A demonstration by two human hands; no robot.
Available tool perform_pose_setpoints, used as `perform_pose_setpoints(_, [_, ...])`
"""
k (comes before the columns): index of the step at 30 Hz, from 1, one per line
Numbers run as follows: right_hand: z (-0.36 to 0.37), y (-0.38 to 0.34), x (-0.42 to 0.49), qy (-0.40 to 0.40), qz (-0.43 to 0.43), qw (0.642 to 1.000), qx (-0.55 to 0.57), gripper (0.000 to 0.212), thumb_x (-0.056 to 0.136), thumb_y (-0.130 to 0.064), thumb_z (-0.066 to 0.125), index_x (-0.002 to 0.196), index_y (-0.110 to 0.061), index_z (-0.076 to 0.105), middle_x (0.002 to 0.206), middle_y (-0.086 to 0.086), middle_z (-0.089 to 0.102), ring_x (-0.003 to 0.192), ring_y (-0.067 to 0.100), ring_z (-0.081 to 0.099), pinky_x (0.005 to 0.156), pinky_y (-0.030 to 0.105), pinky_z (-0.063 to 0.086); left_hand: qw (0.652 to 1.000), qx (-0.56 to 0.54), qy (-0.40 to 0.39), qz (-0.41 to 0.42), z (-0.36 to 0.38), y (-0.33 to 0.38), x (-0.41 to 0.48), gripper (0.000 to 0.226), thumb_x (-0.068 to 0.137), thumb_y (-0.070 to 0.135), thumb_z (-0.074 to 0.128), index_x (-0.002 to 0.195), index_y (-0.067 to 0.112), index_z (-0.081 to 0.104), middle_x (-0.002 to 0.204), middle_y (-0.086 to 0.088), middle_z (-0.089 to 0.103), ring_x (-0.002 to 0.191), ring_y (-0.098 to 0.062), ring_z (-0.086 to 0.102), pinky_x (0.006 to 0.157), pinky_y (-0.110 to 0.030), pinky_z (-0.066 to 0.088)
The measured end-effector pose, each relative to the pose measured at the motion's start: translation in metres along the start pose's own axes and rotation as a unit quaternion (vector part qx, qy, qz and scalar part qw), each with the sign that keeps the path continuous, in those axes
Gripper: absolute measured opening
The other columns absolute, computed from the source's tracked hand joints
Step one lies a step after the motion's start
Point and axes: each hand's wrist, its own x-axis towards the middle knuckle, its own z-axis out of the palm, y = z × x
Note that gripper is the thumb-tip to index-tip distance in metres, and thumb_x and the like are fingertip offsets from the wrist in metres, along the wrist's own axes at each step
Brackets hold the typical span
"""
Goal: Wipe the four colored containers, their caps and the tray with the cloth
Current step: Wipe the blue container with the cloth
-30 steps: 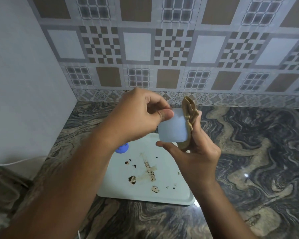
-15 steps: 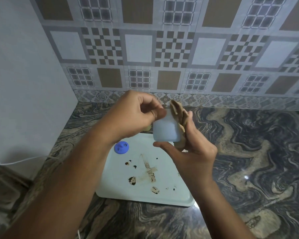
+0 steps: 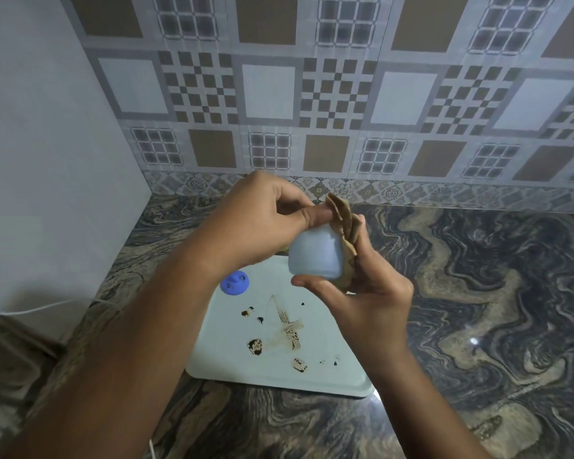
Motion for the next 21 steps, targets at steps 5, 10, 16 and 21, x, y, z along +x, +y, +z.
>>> perform_pose_setpoints(5, [0.0, 0.0, -0.002, 0.054, 0.075, 0.988, 0.124, 0.09, 0.058, -0.016, 0.092, 0.141, 0.0, 0.058, 0.087, 0.002, 0.077, 0.07, 0.012, 0.064, 0.064, 0.023, 0.06, 0.991, -0.117, -0.027, -0.059, 0.001, -0.016, -0.001, 0.025, 0.089, 0.043, 0.067, 0.104, 0.025, 0.077, 0.1, -0.003, 0.077, 0.095, -0.027, 0.074, 0.082, -0.047, 0.061])
perform_pose_setpoints(10, [-0.001, -0.001, 0.004, 0.013, 0.016, 1.0, 0.012, 0.099, 0.062, -0.026, 0.099, 0.147, -0.001, 0.053, 0.091, 0.012, 0.076, 0.074, 0.024, 0.072, 0.066, 0.034, 0.062, 0.983, -0.169, -0.016, -0.064, -0.001, -0.014, 0.0, 0.006, 0.084, 0.015, 0.074, 0.088, 0.019, 0.074, 0.083, 0.004, 0.075, 0.087, -0.021, 0.074, 0.075, -0.042, 0.063])
perform_pose_setpoints(16, [-0.004, 0.003, 0.003, 0.034, -0.01, 0.999, -0.031, 0.095, 0.066, -0.038, 0.095, 0.144, -0.001, 0.055, 0.099, 0.007, 0.076, 0.075, 0.029, 0.072, 0.067, 0.044, 0.063, 0.997, -0.075, -0.007, 0.002, 0.001, -0.001, -0.002, 0.012, 0.081, 0.033, 0.079, 0.091, 0.026, 0.075, 0.081, 0.015, 0.073, 0.082, -0.018, 0.07, 0.078, -0.045, 0.061])
perform_pose_setpoints(21, [-0.002, -0.003, 0.001, 0.045, 0.068, 0.991, 0.103, 0.087, 0.06, -0.017, 0.092, 0.138, 0.001, 0.06, 0.087, -0.002, 0.075, 0.069, 0.009, 0.064, 0.061, 0.023, 0.059, 0.975, -0.215, -0.038, -0.042, 0.005, -0.014, -0.002, 0.028, 0.076, 0.034, 0.071, 0.1, 0.018, 0.076, 0.099, -0.005, 0.077, 0.098, -0.022, 0.073, 0.08, -0.04, 0.062])
